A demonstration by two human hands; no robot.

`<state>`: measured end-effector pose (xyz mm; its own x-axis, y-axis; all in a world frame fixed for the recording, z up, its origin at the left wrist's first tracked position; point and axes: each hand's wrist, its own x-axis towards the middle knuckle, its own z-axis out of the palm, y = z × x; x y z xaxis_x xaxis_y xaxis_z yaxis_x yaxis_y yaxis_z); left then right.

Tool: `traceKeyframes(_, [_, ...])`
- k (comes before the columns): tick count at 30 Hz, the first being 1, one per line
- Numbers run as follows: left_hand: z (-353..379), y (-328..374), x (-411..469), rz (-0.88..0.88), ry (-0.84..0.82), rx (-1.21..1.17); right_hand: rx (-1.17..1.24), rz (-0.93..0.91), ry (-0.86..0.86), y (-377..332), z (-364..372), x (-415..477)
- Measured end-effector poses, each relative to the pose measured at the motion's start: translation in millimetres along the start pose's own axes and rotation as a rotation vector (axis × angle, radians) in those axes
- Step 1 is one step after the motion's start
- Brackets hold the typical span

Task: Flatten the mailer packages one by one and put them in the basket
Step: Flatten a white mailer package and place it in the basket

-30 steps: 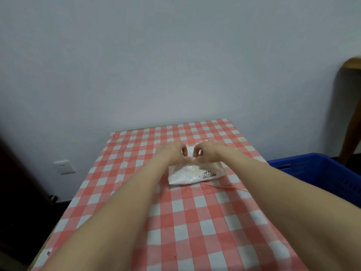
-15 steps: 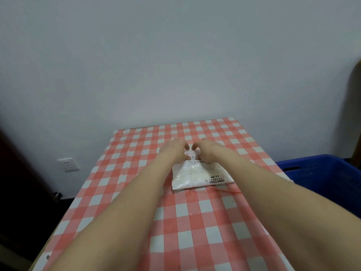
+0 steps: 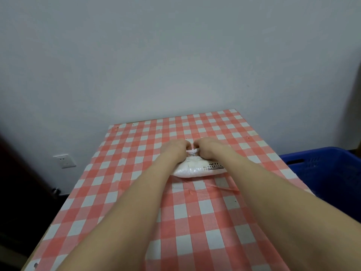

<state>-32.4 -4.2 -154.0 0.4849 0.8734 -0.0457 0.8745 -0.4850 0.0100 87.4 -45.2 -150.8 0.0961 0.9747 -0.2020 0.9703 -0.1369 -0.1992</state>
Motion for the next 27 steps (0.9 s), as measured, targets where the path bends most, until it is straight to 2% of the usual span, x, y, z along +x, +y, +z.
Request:
traceKeyframes(7, [-2.3,4.3,-3.5,-0.006,0.042,0.019,0.016,-0.010,0.045,-0.6,3.6,0.1])
traceKeyframes(11, [-2.3,4.1,-16.5,-0.025,0.083,0.008,0.152,0.003,0.092,3.0,8.0,-10.4])
traceKeyframes(14, [-5.7,0.0,-29.2,-0.034,0.070,-0.087,0.324,-0.038,0.065,10.6,3.0,-24.0])
traceKeyframes(18, [-25.7,-4.8,-44.3,-0.037,0.156,-0.248,0.370,-0.048,0.181,18.7,-11.0,-41.6])
traceKeyframes(20, [-32.0,-5.6,-46.8,0.000,0.058,-0.264,0.366,-0.054,0.110,19.0,-14.6,-48.6])
traceKeyframes(23, [-29.2,-1.4,-50.4,-0.019,-0.211,-0.305,0.285,-0.059,-0.038,14.5,-10.7,-57.3])
traceKeyframes(25, [-20.3,1.4,-51.4,-0.029,-0.241,-0.263,0.236,-0.059,-0.043,11.9,-3.2,-59.6])
traceKeyframes(27, [-12.5,3.6,-51.1,-0.010,-0.181,-0.144,0.180,-0.062,0.004,11.1,4.4,-57.9])
